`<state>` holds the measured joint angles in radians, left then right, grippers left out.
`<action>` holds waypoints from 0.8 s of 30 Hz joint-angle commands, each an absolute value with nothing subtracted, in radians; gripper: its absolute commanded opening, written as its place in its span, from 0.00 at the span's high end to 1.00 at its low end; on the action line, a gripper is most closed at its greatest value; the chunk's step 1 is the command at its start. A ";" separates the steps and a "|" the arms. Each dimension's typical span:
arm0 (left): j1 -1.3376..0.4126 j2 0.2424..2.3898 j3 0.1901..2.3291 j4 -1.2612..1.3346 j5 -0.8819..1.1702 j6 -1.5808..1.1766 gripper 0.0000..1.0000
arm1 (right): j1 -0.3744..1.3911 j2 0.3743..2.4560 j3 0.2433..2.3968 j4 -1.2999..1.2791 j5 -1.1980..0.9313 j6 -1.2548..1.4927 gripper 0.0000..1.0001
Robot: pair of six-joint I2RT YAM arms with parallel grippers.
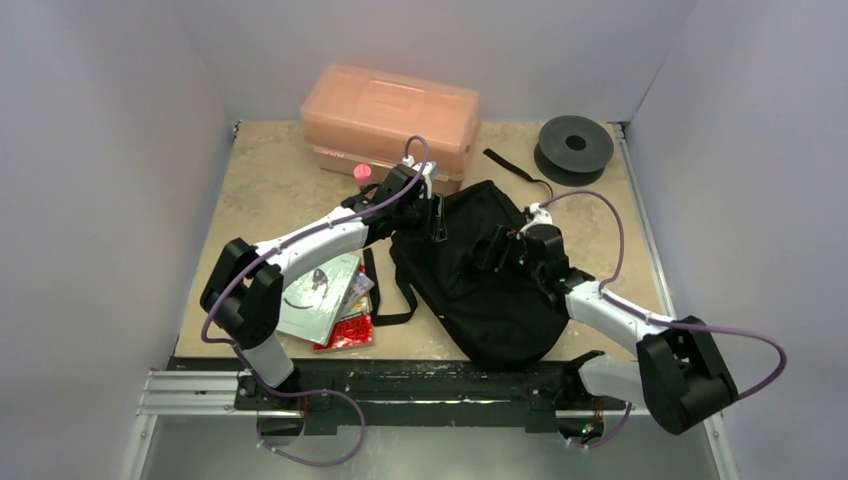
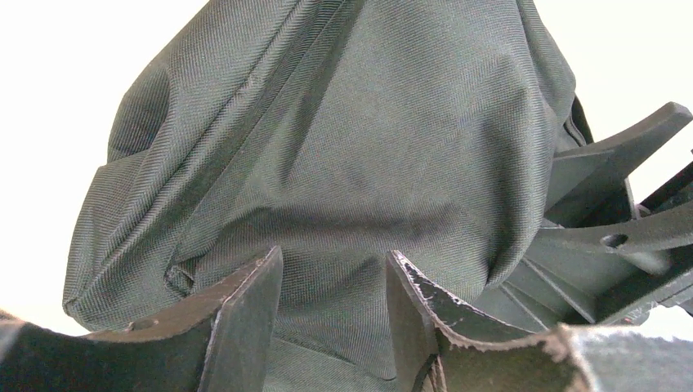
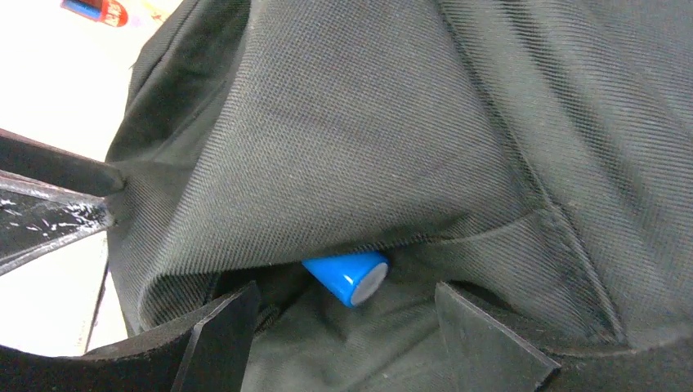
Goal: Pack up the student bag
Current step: Place the stationery in the student bag.
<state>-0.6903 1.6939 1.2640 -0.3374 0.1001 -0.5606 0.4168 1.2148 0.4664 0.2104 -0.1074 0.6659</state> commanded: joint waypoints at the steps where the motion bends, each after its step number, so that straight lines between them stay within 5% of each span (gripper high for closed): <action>1: -0.694 1.683 1.276 -0.292 0.131 -0.572 0.51 | 0.416 1.151 0.510 0.071 -0.028 0.604 0.19; 13: -0.694 1.674 1.255 -0.287 0.147 -0.573 0.51 | 0.415 1.175 0.428 0.298 -0.030 0.644 0.81; 17: -0.695 1.678 1.244 -0.268 0.171 -0.588 0.51 | 0.416 1.263 0.465 0.404 -0.147 0.649 0.90; 24: -0.704 1.679 1.236 -0.257 0.189 -0.600 0.51 | 0.418 1.297 0.471 0.631 -0.284 0.754 0.90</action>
